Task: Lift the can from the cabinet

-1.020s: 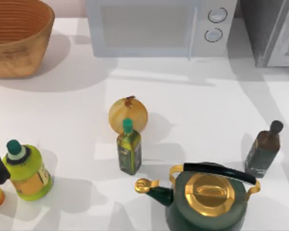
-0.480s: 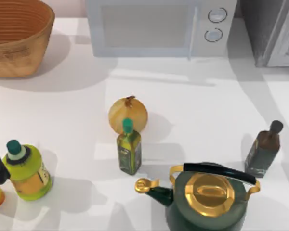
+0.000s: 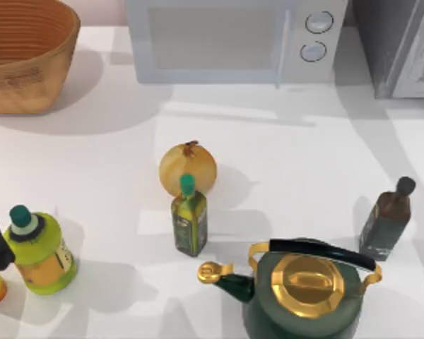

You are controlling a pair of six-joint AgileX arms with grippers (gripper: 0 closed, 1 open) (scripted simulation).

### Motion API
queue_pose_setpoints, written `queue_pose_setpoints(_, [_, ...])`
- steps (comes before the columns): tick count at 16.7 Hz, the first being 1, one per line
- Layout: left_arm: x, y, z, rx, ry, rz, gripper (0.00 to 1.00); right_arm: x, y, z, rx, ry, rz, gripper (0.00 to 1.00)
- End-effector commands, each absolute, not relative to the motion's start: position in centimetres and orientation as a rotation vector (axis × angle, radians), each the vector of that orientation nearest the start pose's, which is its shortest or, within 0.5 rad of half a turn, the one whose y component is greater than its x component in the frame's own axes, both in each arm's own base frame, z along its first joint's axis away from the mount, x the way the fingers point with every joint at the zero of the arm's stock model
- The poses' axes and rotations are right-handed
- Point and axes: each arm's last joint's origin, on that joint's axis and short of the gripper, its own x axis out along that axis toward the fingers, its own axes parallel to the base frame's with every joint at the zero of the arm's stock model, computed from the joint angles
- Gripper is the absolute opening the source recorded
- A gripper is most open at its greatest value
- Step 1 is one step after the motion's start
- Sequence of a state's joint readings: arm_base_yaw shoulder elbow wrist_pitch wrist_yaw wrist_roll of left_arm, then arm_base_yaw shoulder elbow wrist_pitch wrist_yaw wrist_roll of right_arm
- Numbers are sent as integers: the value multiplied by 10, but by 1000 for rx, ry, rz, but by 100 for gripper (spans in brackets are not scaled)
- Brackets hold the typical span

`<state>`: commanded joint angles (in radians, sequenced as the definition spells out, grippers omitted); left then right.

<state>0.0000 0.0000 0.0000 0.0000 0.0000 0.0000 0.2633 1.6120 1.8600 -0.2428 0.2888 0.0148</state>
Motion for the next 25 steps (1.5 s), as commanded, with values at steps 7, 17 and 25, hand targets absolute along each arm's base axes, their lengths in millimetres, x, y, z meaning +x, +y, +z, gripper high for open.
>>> queue_pose_setpoints(7, [106, -1, 160, 0, 0, 0, 100, 346, 91, 483, 1, -9, -9, 0])
queue_pose_setpoints(17, [106, -1, 160, 0, 0, 0, 100, 201, 99, 537, 3, -13, -6, 0])
queue_pose_setpoints(25, [106, -1, 160, 0, 0, 0, 100, 166, 92, 543, 4, -11, -9, 0])
